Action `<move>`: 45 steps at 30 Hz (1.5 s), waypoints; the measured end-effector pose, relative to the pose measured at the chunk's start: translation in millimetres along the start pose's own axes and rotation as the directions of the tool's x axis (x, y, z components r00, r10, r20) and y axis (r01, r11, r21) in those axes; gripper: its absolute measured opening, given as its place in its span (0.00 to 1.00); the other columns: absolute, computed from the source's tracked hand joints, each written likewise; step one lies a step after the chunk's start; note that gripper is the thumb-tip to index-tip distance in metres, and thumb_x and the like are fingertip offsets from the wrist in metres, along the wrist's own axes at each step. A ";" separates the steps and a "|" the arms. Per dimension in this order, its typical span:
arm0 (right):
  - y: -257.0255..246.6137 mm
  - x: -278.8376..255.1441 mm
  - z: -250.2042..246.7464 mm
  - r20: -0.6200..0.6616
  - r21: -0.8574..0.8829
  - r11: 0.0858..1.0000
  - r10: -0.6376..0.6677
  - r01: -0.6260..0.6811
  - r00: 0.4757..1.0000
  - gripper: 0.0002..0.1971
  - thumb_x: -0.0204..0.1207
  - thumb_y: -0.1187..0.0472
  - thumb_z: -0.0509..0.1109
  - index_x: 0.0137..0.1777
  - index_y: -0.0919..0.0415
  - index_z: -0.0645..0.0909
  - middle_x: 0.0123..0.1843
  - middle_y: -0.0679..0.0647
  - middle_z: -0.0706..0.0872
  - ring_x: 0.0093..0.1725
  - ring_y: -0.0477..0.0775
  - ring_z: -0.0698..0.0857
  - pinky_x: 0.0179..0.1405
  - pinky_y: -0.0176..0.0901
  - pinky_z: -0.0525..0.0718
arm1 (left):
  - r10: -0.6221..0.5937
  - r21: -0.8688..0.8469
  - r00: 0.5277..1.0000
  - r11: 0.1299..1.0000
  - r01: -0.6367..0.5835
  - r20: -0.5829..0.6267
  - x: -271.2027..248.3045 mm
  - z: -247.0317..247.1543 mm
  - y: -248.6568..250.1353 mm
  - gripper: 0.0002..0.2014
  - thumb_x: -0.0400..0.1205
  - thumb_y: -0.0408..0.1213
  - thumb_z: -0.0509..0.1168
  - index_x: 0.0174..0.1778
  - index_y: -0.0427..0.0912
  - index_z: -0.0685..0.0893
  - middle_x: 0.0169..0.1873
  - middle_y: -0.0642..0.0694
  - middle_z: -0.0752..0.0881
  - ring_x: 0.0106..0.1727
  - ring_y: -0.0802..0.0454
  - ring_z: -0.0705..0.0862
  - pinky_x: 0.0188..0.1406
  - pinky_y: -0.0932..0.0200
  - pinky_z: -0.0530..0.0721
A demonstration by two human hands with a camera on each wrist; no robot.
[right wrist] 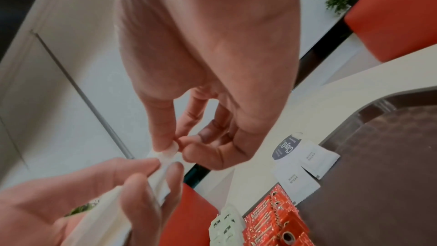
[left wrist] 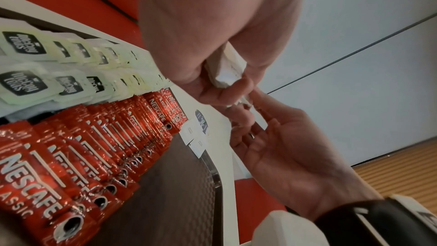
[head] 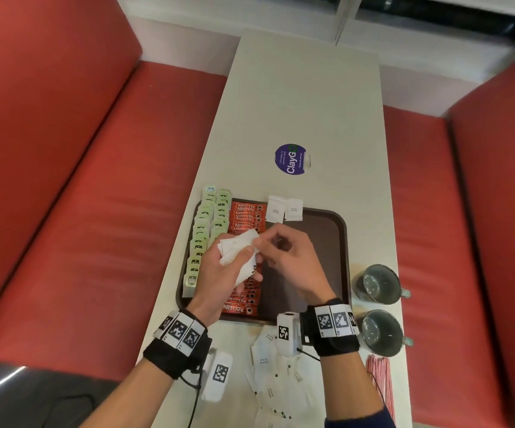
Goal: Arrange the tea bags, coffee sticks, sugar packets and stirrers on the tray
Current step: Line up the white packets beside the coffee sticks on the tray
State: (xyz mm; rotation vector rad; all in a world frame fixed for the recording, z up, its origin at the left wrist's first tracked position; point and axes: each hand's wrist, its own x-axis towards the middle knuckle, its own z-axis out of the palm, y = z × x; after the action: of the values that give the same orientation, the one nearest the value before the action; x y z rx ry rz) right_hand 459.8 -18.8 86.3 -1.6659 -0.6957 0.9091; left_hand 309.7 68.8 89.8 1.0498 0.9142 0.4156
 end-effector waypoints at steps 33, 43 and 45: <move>9.4 -27.7 -33.6 -0.004 0.011 0.998 0.068 -0.068 0.998 0.09 0.81 0.60 0.85 0.59 0.54 0.92 0.48 0.54 0.97 0.52 0.58 0.96 0.61 0.55 0.94 | 0.025 -0.099 0.987 0.994 -0.041 -0.158 1.1 14.0 -0.2 0.21 0.82 0.37 0.82 0.69 0.54 0.85 0.55 0.49 0.96 0.53 0.45 0.95 0.32 0.56 0.84; 1.5 -15.7 -26.6 -0.195 0.170 0.985 0.023 0.010 0.981 0.04 0.86 0.62 0.80 0.58 0.60 0.92 0.55 0.60 0.95 0.56 0.64 0.95 0.53 0.59 0.95 | -0.014 -0.059 0.997 0.998 0.010 -0.079 -3.0 19.7 -7.6 0.21 0.82 0.36 0.82 0.69 0.50 0.85 0.55 0.46 0.96 0.40 0.47 0.92 0.27 0.59 0.79; -3.6 -16.1 -22.9 -0.215 0.188 0.982 0.025 0.016 0.976 0.10 0.83 0.64 0.83 0.62 0.60 0.91 0.58 0.55 0.97 0.58 0.56 0.96 0.56 0.48 0.94 | -0.014 -0.079 0.996 0.997 0.007 -0.087 -3.0 23.3 -6.8 0.20 0.82 0.37 0.82 0.68 0.51 0.86 0.54 0.47 0.96 0.41 0.48 0.93 0.28 0.59 0.79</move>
State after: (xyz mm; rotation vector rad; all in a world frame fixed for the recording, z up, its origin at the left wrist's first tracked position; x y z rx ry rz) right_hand 470.4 -42.8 96.7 -1.5676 -0.4432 0.7576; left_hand 326.1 50.5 89.6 0.9609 0.9734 0.4880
